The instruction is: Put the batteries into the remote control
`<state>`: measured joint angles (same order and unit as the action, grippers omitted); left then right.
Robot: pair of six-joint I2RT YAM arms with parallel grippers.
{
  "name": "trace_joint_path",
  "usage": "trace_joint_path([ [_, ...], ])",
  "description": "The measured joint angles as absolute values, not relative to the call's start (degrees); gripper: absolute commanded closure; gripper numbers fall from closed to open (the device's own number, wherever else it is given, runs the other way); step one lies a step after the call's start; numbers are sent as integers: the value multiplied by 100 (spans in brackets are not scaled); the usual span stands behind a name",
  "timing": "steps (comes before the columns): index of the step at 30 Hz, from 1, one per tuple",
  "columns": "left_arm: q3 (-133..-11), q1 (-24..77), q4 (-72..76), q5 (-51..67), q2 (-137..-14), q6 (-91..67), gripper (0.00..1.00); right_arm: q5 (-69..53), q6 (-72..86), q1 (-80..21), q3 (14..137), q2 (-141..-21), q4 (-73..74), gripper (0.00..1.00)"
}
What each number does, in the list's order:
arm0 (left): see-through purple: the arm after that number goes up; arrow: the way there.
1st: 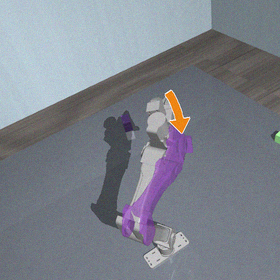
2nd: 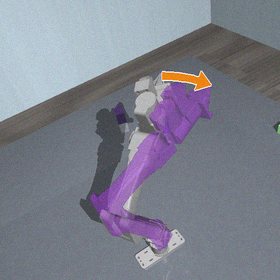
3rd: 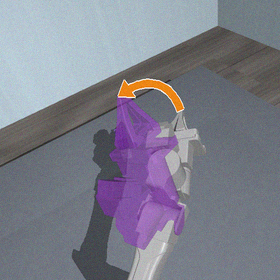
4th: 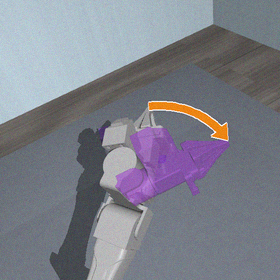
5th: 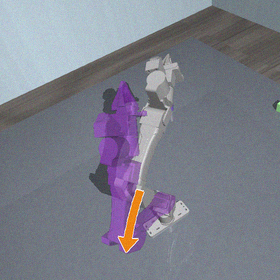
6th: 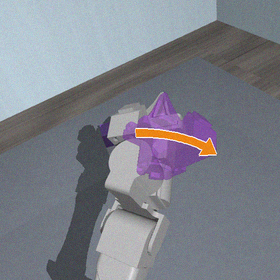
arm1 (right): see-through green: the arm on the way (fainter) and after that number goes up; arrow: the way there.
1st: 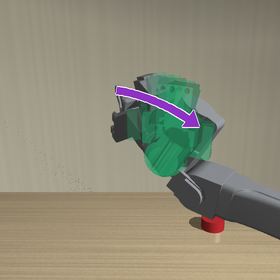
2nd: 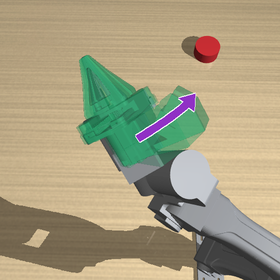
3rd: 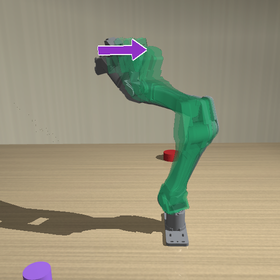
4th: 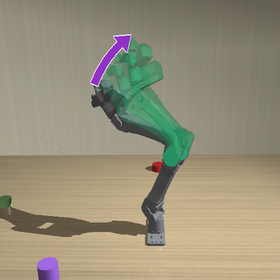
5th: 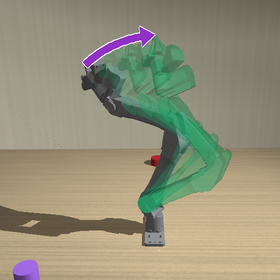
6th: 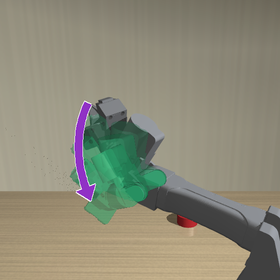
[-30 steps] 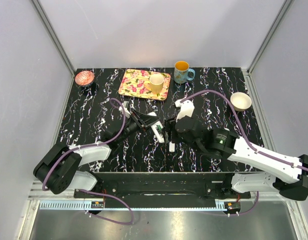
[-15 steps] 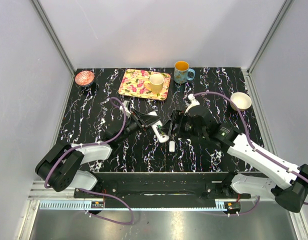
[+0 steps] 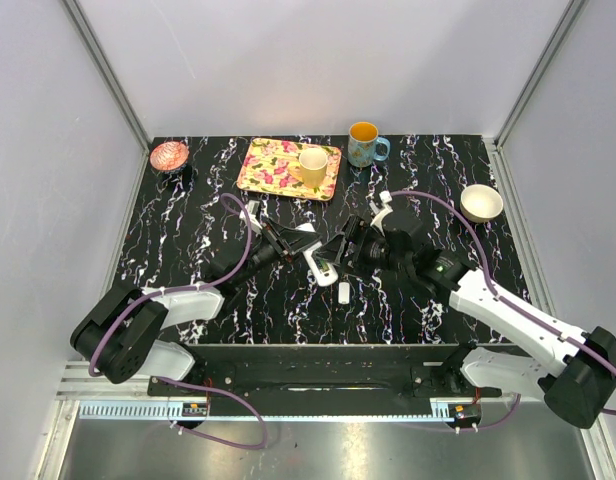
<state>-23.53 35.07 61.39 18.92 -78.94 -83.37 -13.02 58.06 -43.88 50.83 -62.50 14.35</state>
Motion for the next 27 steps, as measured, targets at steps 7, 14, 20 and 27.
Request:
trace_joint_path([
  [7,-2353,3509,6180,1927,-7894,-8337,100,-1474,6125,-4215,4921,-6379,985,25],
  [14,-2353,3507,6313,1929,-7894,-8340,100,-1608,6270,-4093,4786,-6462,812,27],
  [20,-2353,3507,6355,1929,-7894,-8337,100,-1669,6337,-4016,4657,-6464,742,27],
  [27,-2353,3509,6361,1929,-7894,-8340,100,-1747,6418,-3970,4600,-6469,637,29],
])
